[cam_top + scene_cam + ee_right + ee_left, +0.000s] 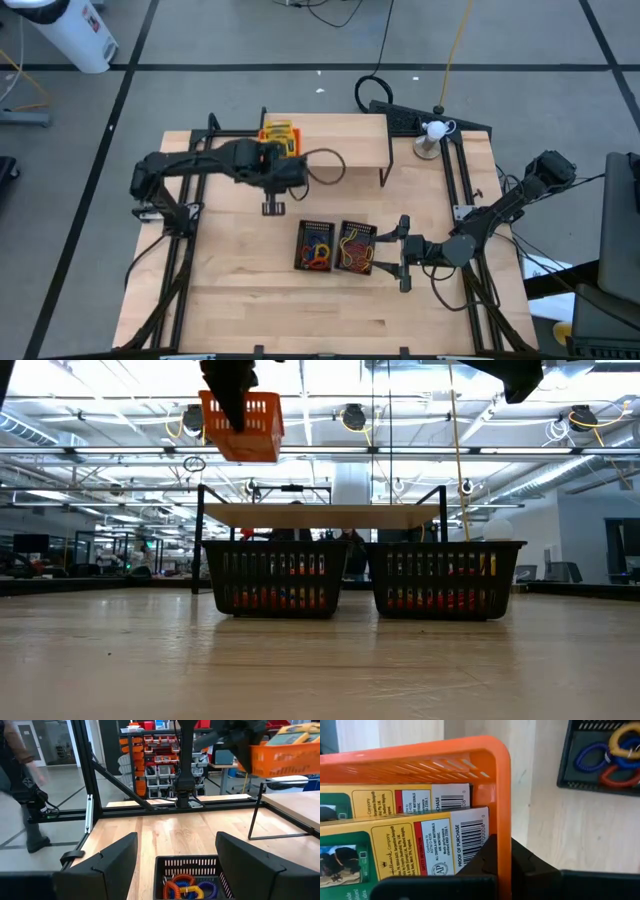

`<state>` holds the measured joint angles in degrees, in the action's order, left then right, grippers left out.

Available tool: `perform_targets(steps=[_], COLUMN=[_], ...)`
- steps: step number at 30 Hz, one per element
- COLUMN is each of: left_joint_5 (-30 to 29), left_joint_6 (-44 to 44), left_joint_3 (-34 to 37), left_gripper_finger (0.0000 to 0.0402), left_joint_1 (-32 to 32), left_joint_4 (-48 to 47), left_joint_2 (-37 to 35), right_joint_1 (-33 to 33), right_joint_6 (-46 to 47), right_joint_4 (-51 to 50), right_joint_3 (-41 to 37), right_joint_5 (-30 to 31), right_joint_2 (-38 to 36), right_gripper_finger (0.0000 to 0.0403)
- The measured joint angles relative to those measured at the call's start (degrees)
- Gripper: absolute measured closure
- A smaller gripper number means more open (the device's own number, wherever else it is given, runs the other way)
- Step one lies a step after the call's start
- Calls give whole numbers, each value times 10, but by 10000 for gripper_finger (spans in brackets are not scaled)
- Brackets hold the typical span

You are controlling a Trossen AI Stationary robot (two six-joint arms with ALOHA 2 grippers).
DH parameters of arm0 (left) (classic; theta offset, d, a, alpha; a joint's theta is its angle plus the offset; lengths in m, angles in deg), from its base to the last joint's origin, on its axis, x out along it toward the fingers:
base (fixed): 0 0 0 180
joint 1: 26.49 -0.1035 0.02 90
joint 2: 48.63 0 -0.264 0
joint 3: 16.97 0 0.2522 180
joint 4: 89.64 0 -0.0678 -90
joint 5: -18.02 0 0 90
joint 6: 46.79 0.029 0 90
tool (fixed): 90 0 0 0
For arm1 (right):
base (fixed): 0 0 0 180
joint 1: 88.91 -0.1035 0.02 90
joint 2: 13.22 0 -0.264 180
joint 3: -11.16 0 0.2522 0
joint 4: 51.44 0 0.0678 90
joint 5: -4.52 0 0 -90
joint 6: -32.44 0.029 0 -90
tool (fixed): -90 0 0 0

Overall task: Pick & Place Office Desk Supplies
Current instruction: Put the orange bin on the shelf

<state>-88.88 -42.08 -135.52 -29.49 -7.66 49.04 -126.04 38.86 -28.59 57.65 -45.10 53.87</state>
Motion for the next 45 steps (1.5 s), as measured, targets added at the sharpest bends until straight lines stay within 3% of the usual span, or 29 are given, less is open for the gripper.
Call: perform_targets(steps=[6, 19, 45], left_joint_5=[46, 56, 105], left_joint_6=[46, 89, 147], left_joint_3=[0, 4, 135], left_gripper_finger=[402, 402, 401], left_joint_1=[-46, -124, -211], left_joint_4=[42, 54, 170], left_joint_2=[0, 2, 7], right_joint_1=[0, 0, 0], right_joint_6=[-2, -12, -11], right_joint_4=[-7, -22, -22], right_joint_3=[0, 0, 0], right_joint_5=[0, 0, 0], right_joint_2=[0, 0, 0], right_gripper_finger=[145, 145, 145])
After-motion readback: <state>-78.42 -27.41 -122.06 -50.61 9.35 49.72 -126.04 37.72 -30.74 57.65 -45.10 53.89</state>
